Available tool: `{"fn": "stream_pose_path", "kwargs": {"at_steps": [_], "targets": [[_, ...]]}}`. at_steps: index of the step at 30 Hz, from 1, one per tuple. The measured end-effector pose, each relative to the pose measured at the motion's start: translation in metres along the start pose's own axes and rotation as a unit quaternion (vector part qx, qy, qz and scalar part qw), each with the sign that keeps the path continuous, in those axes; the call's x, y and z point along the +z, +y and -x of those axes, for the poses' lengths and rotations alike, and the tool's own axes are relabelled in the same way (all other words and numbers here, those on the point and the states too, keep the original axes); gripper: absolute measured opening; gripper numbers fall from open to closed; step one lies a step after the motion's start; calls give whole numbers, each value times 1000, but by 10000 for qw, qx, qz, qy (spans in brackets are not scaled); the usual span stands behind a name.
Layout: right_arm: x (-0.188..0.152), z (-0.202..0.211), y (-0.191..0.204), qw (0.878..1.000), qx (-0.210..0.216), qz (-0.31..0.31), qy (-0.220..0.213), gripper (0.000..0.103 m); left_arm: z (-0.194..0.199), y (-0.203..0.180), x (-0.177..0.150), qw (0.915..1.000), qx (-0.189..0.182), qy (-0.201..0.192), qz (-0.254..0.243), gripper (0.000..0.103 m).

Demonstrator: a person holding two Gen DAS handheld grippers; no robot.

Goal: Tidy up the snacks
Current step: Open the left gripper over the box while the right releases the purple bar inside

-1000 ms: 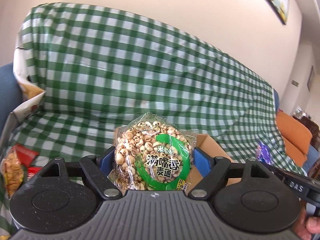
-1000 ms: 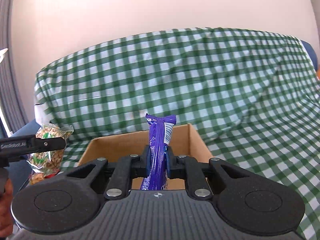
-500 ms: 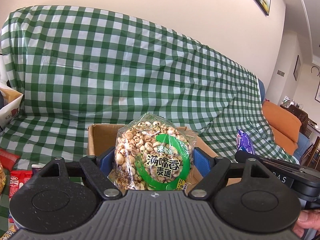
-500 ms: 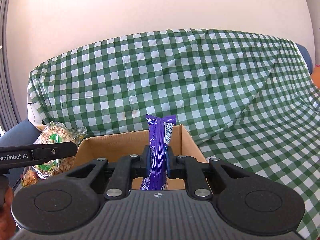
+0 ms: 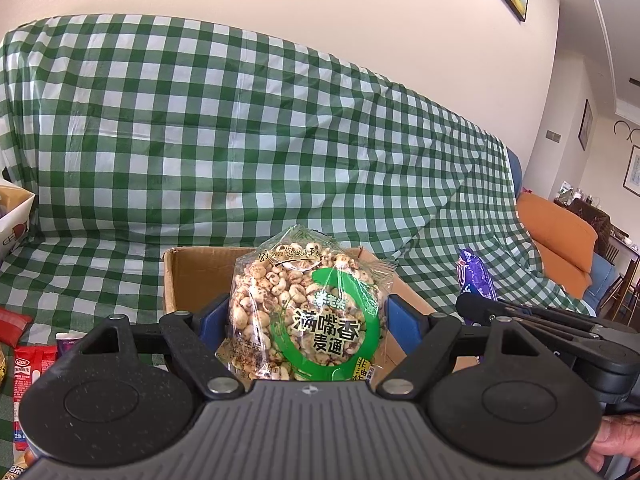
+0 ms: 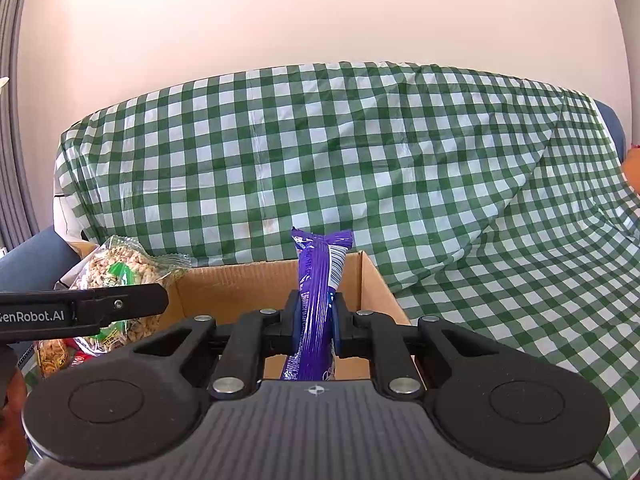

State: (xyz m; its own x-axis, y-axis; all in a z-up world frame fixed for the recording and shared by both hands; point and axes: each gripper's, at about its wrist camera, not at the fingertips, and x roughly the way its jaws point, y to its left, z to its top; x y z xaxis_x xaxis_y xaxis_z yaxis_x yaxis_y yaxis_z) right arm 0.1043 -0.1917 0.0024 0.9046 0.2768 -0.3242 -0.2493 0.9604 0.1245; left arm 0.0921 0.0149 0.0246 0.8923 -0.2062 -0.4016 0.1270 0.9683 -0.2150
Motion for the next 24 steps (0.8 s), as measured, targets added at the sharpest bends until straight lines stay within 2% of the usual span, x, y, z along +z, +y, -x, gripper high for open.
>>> {"fn": "stream_pose_path", "kwargs": {"at_steps": [24], "targets": [[1, -1, -1, 9998, 100, 142, -9, 15, -1, 0, -2, 9999, -65, 5, -124, 85]]}}
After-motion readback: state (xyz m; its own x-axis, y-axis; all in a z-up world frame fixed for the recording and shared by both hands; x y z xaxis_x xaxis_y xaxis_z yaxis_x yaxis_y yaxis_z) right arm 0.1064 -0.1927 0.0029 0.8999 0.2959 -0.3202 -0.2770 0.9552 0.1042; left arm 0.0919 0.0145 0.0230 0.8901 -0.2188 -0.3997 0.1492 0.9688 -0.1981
